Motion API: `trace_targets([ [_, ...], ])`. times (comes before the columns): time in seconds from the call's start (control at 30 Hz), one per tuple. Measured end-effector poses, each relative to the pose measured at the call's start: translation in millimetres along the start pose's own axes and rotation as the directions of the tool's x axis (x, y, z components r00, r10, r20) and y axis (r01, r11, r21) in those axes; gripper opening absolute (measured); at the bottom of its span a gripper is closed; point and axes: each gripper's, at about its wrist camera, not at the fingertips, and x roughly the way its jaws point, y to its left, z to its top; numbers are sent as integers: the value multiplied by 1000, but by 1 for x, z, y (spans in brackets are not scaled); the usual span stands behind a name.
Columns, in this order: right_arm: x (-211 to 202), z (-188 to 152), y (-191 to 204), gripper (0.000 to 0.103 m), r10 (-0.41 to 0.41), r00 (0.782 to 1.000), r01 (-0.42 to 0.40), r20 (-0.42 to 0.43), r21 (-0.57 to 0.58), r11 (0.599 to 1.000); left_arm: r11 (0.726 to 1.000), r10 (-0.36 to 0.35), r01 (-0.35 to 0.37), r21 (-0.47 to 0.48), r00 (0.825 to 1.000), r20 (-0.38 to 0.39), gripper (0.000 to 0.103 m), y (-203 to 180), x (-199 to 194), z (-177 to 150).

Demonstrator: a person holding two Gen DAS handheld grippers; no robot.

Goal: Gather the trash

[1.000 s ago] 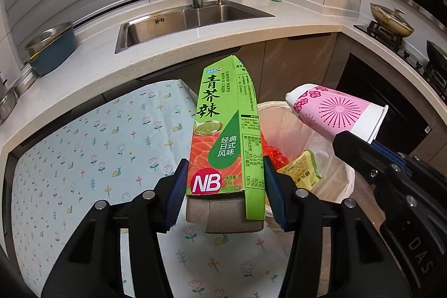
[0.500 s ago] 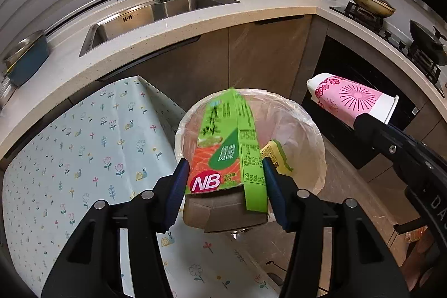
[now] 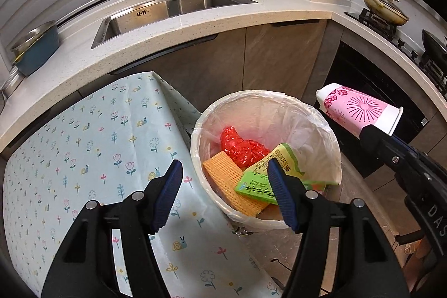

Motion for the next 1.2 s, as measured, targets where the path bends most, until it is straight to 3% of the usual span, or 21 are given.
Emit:
trace_targets([
  [0.6,22,4,24,6,28,999,-30,-33,-48,998,998,31,-30,-50,999,20,60,29,-7,-2],
  [0.77,29,3,34,11,29,999,-32,-44,-64,997,997,44,-42,-68,999,24,60,39,-10,-4],
  [0.93,35,3,43,14,26,998,-30,-51,-77,997,994,69,-65,-91,997,36,69,51,-16,-8],
  [1.2,26,-2,61,17,45,998,-50,-50,-102,993,989,90,-84,-125,995,41,70,67,-28,-15],
])
